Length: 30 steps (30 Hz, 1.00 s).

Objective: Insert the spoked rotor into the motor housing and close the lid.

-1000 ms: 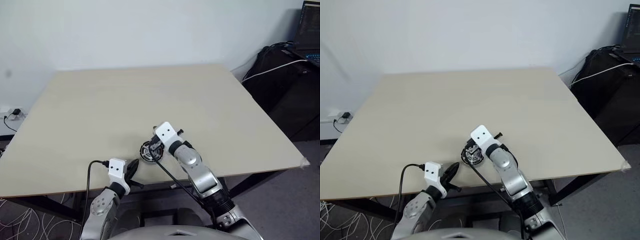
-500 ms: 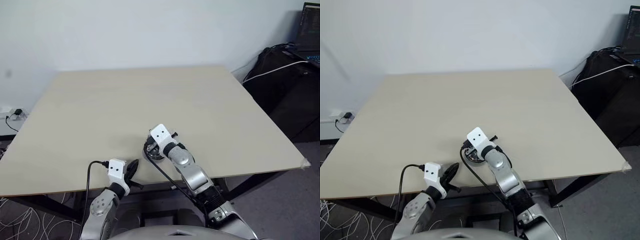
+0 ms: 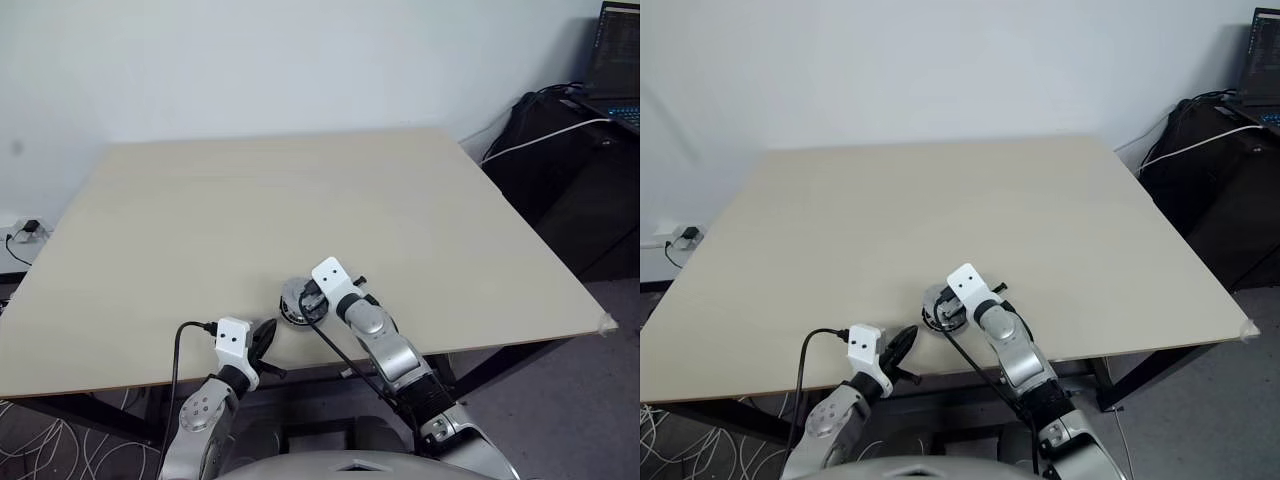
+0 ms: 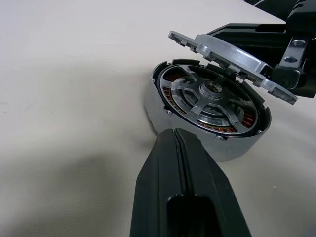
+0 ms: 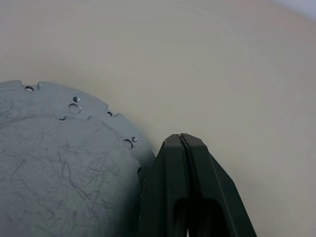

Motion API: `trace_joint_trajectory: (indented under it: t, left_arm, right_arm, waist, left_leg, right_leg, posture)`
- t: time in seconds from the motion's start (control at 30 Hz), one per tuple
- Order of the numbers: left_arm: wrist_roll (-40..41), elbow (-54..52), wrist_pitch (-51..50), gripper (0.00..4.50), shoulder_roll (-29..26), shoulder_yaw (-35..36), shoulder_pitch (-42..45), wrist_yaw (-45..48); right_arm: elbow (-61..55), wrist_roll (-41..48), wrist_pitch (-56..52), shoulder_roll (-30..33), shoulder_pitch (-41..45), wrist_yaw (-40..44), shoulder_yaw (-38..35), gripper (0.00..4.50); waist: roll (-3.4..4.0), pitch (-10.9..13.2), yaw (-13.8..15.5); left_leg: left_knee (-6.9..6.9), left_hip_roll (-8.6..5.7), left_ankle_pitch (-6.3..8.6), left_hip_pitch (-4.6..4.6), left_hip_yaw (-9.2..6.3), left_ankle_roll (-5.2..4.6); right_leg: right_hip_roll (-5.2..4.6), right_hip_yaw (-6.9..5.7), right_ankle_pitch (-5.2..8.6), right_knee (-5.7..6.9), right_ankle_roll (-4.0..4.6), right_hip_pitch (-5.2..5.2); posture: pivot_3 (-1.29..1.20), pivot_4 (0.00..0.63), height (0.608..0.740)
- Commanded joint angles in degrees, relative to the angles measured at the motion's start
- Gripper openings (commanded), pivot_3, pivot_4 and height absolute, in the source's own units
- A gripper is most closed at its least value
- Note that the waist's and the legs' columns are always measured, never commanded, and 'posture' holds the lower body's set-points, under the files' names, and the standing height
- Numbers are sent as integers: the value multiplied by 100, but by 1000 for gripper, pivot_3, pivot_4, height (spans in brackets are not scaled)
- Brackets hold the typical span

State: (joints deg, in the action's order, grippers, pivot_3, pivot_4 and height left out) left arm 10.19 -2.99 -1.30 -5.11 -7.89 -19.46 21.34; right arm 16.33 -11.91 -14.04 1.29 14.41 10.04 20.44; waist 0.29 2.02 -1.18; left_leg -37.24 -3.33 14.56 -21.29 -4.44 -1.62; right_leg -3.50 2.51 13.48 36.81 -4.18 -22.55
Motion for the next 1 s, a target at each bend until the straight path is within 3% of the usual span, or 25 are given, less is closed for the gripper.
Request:
trace_joint_trajectory:
  t: [0.03,0.3,1.0]
  left_arm:
    - [63,-255,39,0,-12,5,71,36]
    - [58,-256,24,0,-26,11,94,41]
    - [84,-296,-52,0,-11,37,55,19]
  right_arm:
    - [-96,-1,127,-50,37,-56,-60,27]
    - [-409,525,747,-227,-53,78,-410,27]
    - [1170,-364,1710,-20,61,141,338,27]
  waist:
    - [0,0,-1]
    - [1,1,-6]
    - [-2,-7,-20]
  left_leg:
    - [0,0,0,0,0,0]
    - [0,1,0,-1,-1,0]
    - [1,1,2,22,0,4]
  right_leg:
    - [0,0,0,0,0,0]
    - [0,0,0,0,-1,-1]
    - [0,1,2,2,2,20]
  posture:
    - [0,0,740]
    - [0,0,740]
    - [0,0,740]
